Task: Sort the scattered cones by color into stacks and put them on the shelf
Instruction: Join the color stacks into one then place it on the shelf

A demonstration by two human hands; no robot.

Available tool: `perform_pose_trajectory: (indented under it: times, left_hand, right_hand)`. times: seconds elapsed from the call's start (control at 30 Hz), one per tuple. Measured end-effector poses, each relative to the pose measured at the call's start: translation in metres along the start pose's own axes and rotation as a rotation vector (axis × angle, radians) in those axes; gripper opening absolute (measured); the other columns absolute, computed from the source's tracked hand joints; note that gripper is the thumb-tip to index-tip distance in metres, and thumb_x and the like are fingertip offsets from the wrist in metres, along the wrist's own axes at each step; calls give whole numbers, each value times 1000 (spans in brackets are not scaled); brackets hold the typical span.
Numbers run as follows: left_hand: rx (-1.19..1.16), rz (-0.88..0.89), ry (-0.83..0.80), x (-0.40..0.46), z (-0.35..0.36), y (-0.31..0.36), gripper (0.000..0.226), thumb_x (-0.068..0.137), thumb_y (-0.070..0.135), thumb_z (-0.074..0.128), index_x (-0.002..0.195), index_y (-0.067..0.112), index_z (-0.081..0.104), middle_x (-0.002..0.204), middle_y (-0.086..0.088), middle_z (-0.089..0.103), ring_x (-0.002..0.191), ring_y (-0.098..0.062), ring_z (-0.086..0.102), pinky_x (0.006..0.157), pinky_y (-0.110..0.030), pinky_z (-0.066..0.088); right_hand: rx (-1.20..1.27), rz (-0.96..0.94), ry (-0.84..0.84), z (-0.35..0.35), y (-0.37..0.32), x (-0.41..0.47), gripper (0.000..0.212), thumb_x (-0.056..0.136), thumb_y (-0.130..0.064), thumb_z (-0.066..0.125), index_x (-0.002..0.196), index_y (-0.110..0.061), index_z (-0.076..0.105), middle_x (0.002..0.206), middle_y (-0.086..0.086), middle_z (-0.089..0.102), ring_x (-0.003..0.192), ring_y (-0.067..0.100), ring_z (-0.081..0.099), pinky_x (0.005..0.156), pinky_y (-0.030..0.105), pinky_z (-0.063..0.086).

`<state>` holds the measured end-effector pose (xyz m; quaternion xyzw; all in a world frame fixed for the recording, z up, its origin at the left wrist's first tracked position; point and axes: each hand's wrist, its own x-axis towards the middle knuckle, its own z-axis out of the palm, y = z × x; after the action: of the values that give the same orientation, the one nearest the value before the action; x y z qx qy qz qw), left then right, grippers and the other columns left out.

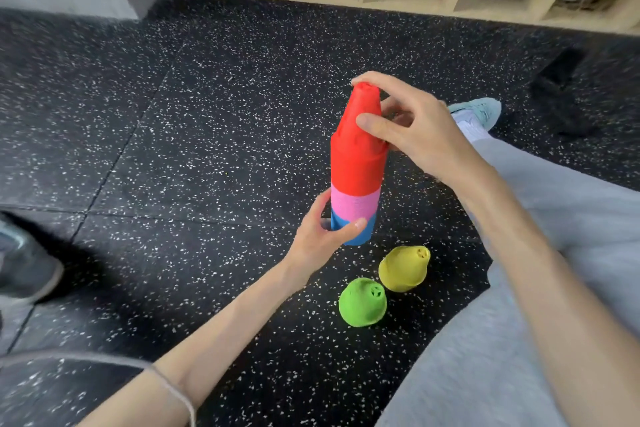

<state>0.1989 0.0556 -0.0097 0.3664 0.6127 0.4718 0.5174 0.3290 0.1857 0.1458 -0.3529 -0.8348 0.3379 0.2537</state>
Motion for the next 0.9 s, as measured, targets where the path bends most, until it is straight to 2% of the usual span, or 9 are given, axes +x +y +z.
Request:
perform_pose_trajectory:
  times: [0.07,0.17,0.23,0.33,0.47,0.6,0.73,0.8,0.9]
  left_hand:
    - [23,11,0,-15,-8,5,62,88,32,79,142,35,48,89,0,75,76,-5,64,65,-8,44]
    - [68,23,14,-37,-19,15,56,90,33,78,138,38,49,80,7,70,69,-2,58,60,-8,42]
    - [80,36,-15,-48,-22,24,56,91,37,77,140,39,49,86,0,73,75,-7,60,64,-9,45]
    - [104,55,-55,-59,-23,34,57,91,39,75,141,40,49,99,-1,77,91,-14,69,76,-14,51]
    - [145,63,-78,-67,-22,34,61,88,45,77,142,45,49,107,8,75,94,-7,68,77,-17,51]
    - [177,58,-102,-63,-18,28,70,74,62,79,137,50,51,117,10,72,105,-19,70,94,-39,57]
    - [216,33,-188,-59,-12,27,71,70,72,74,135,54,51,110,7,75,102,-16,71,95,-39,57]
    - [227,8,-222,-57,-7,19,70,71,75,74,134,55,50,112,5,75,101,-17,71,92,-41,59]
    - [263,-13,-246,-54,-3,7,72,72,75,74,135,49,51,107,1,76,84,-13,70,83,-38,60]
  right_hand:
    - [-2,-39,28,2,-7,-7,41,95,-48,66,134,-53,55,93,-8,67,84,13,63,90,41,53]
    - [45,-95,48,2,-21,-17,43,96,-40,67,138,-42,56,90,-9,64,82,7,62,87,30,51]
    - [102,-125,58,0,-30,-22,44,97,-37,68,138,-41,55,91,-15,63,86,3,62,85,21,47]
    - [151,-161,65,-9,-35,-28,47,94,-32,70,139,-40,55,101,-15,64,92,5,61,86,20,46]
    - [190,-140,71,-21,-27,-44,51,92,-25,74,137,-40,55,103,-12,64,77,6,56,67,12,43]
    - [216,-108,126,-27,-14,-58,50,88,-35,75,133,-44,56,98,-5,62,76,14,54,72,33,50]
    - [237,-67,119,-35,-8,-59,46,87,-40,73,130,-46,57,97,-12,62,79,14,55,74,51,53]
    - [264,-55,107,-35,-2,-59,44,86,-40,73,127,-46,58,98,-19,62,81,11,57,73,50,51]
    - [286,-14,95,-28,13,-64,43,88,-33,73,128,-41,58,93,-23,63,78,4,57,73,43,49]
